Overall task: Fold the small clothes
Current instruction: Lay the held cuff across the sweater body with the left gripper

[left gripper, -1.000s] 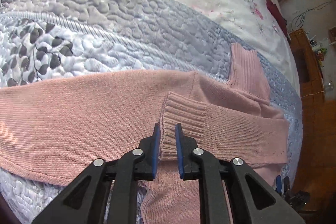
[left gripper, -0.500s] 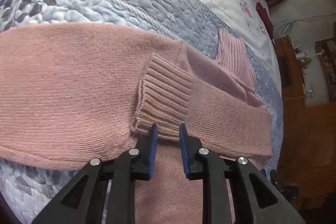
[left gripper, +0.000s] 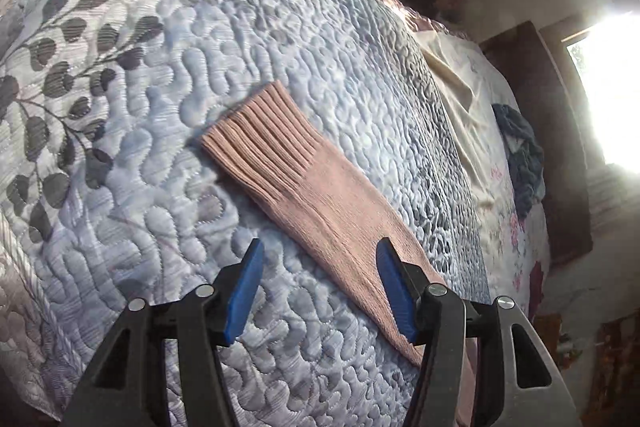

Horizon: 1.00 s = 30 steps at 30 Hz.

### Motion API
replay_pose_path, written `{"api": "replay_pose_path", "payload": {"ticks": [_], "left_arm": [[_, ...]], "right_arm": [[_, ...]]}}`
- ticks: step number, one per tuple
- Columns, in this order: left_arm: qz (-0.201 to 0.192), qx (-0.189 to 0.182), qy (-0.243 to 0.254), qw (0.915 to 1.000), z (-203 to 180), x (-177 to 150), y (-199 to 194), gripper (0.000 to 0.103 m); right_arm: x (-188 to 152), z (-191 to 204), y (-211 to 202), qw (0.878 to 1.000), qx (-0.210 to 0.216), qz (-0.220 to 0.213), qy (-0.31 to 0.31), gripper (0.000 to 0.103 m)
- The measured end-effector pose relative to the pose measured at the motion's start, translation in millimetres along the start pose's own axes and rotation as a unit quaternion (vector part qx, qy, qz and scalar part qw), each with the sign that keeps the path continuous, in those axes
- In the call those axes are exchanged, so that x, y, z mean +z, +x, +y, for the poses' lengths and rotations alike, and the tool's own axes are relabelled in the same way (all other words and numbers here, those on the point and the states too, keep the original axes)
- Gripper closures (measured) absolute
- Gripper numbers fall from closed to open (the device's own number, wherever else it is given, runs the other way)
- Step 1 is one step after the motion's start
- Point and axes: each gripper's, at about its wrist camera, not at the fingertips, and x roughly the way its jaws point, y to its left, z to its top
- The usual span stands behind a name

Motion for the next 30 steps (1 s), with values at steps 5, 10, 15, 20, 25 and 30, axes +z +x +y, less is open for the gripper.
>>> {"api": "replay_pose_path", "payload": {"ticks": [5, 10, 15, 20, 25, 30], "left_arm": [[0.003, 0.006, -0.041, 0.9991, 32, 34, 19, 0.044], [0.011, 0.014, -0.050, 0.9986, 38, 41, 50, 0.044], [0.017, 0.027, -0.020, 0.9993, 21, 50, 63, 0.099], [-0.010, -0.022, 0.036, 0.9991, -33, 43, 28, 0.098], [-0.024, -0.134, 0.182, 0.9739, -172, 1, -21, 0.098], [0.000, -0.198, 0.290, 0.9364, -287, -70, -30, 0.098]], "right_arm": [[-10, 37, 4, 0.999, 0.011, 0.017, -0.029, 0.042], [-10, 57, 5, 0.999, 0.012, 0.024, -0.046, 0.042], [-8, 61, 2, 0.998, 0.007, 0.025, -0.052, 0.042], [-2, 64, -8, 0.998, -0.001, 0.028, -0.052, 0.042], [4, 61, -24, 0.998, -0.008, 0.036, -0.043, 0.042], [10, 56, -43, 0.999, -0.017, 0.039, -0.033, 0.042]]}}
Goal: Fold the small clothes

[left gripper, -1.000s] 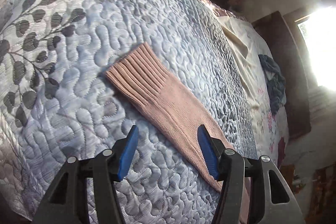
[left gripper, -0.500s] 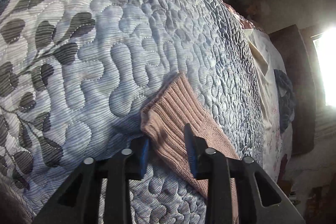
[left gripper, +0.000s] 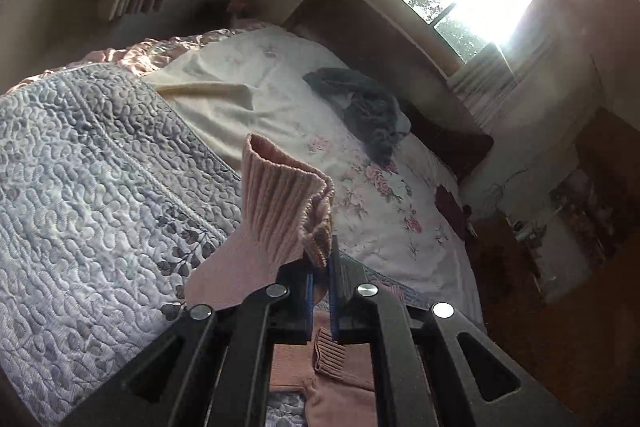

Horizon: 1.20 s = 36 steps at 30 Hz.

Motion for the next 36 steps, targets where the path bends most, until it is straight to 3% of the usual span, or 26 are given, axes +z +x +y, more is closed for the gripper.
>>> {"api": "replay_pose_path", "payload": {"ticks": [4, 9, 17, 22, 24, 25, 26, 27, 31, 34, 36], "left_arm": [[0.034, -0.036, 0.045, 0.9978, -66, -23, 44, 0.098], [0.088, -0.055, 0.082, 0.9912, -117, -70, 105, 0.098], [0.183, -0.064, 0.106, 0.9753, -146, -163, 194, 0.098], [0.238, -0.076, 0.118, 0.9610, -154, -215, 239, 0.098], [0.251, -0.090, 0.121, 0.9561, -154, -233, 252, 0.095], [0.255, -0.097, 0.119, 0.9547, -151, -242, 256, 0.087], [0.255, -0.103, 0.114, 0.9546, -149, -249, 257, 0.075], [0.246, -0.110, 0.105, 0.9573, -144, -254, 252, 0.070], [0.165, -0.165, 0.022, 0.9722, -104, -265, 203, 0.044], [0.128, -0.178, 0.009, 0.9756, -81, -280, 170, 0.042], [0.124, -0.188, 0.012, 0.9742, -72, -290, 159, 0.042]], "right_arm": [[4, -7, -14, 1.000, -0.010, -0.002, -0.006, 0.042], [13, -26, -21, 1.000, -0.018, -0.002, -0.007, 0.042], [20, -55, -4, 1.000, -0.017, 0.015, 0.013, 0.042], [43, -67, 18, 0.999, 0.003, 0.045, 0.030, 0.034], [59, -72, 31, 0.997, 0.025, 0.065, 0.041, 0.033], [68, -75, 40, 0.995, 0.044, 0.079, 0.050, 0.033], [78, -77, 50, 0.992, 0.066, 0.093, 0.063, 0.033], [89, -81, 61, 0.987, 0.088, 0.106, 0.079, 0.033], [128, -98, 119, 0.965, 0.147, 0.158, 0.150, 0.037], [143, -105, 171, 0.950, 0.153, 0.211, 0.169, 0.045], [143, -105, 201, 0.945, 0.139, 0.244, 0.167, 0.045]]}}
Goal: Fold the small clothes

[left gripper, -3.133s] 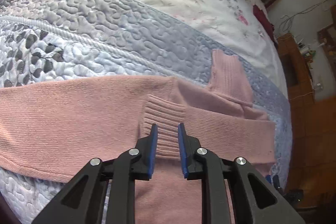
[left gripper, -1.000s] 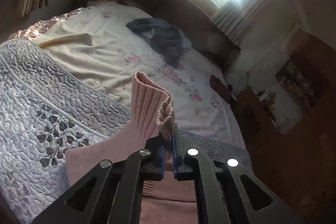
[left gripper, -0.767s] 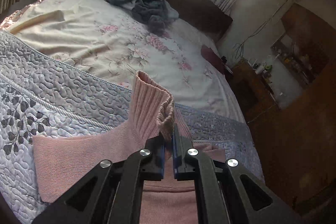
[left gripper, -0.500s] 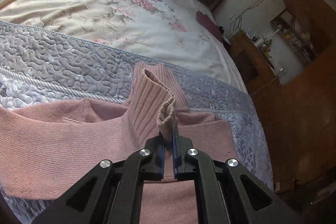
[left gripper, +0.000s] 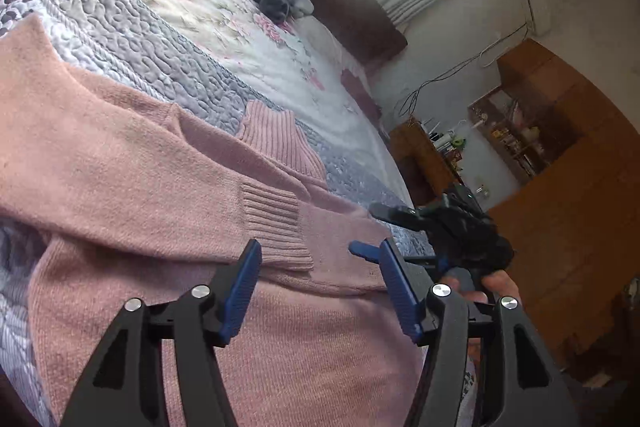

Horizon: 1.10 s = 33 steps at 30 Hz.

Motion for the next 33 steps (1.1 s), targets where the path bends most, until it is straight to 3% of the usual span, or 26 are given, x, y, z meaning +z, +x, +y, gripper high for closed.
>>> {"api": "replay_pose_path", "payload": {"ticks": [6, 8, 13, 14, 16, 17, 23, 28, 33], "left_arm": [[-0.011, -0.035, -0.017, 0.9992, 7, -4, -6, 0.042], [-0.002, -0.038, -0.039, 0.9985, 14, -3, -6, 0.042], [-0.021, -0.054, -0.052, 0.9969, 18, 0, -15, 0.041], [-0.021, -0.054, -0.061, 0.9965, 22, 0, -14, 0.041], [-0.029, -0.056, -0.077, 0.9951, 29, 1, -17, 0.041], [-0.033, -0.056, -0.081, 0.9946, 32, 1, -18, 0.041], [-0.050, -0.058, -0.090, 0.9930, 38, 3, -25, 0.041], [-0.054, -0.064, -0.084, 0.9929, 36, 4, -27, 0.041], [-0.062, -0.065, -0.087, 0.9921, 38, 6, -30, 0.042]], "right_arm": [[14, 3, 53, 0.997, -0.062, 0.045, -0.024, 0.045], [14, 10, 61, 0.996, -0.070, 0.050, -0.030, 0.045], [21, 19, 78, 0.994, -0.087, 0.060, -0.032, 0.047], [25, 19, 77, 0.994, -0.089, 0.059, -0.027, 0.052], [28, 20, 74, 0.994, -0.085, 0.062, -0.018, 0.087], [28, 22, 72, 0.994, -0.083, 0.063, -0.017, 0.093], [26, 75, 36, 0.994, -0.085, 0.029, -0.062, 0.097], [24, 133, -24, 0.989, -0.092, -0.021, -0.115, 0.098], [23, 160, -89, 0.982, -0.114, -0.065, -0.138, 0.098]]}}
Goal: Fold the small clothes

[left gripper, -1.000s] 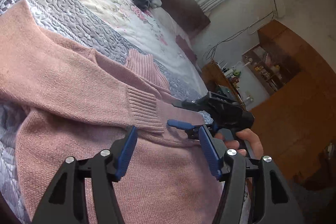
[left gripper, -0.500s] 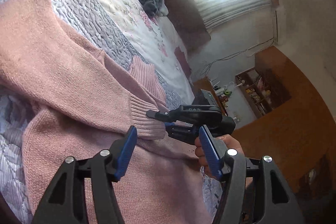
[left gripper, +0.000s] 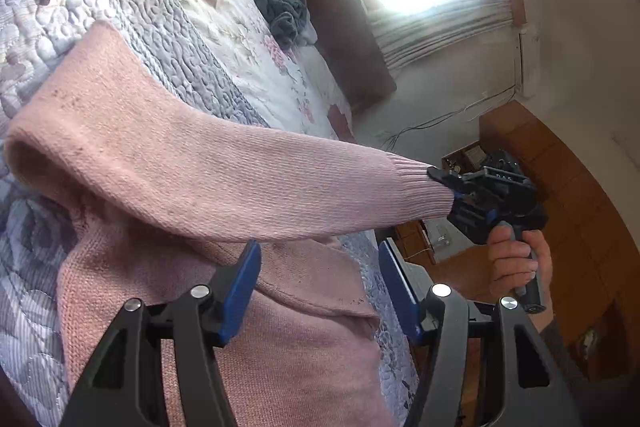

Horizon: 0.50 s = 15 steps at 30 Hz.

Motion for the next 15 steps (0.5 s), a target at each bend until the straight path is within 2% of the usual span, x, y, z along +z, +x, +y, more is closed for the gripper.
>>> {"api": "replay_pose_path", "payload": {"ticks": [2, 7, 15], "left_arm": [[-0.002, -0.001, -0.003, 1.0000, 1, 0, -2, 0.043], [-0.006, 0.002, -0.008, 0.9999, 5, 1, -6, 0.043], [-0.001, 0.010, -0.010, 0.9999, 11, 0, -3, 0.043]], "right_arm": [[3, 1, -14, 1.000, -0.013, -0.011, -0.002, 0.098], [3, -31, -43, 0.999, -0.034, -0.028, 0.019, 0.098], [-11, -108, -39, 0.995, -0.054, -0.022, 0.079, 0.098]]}}
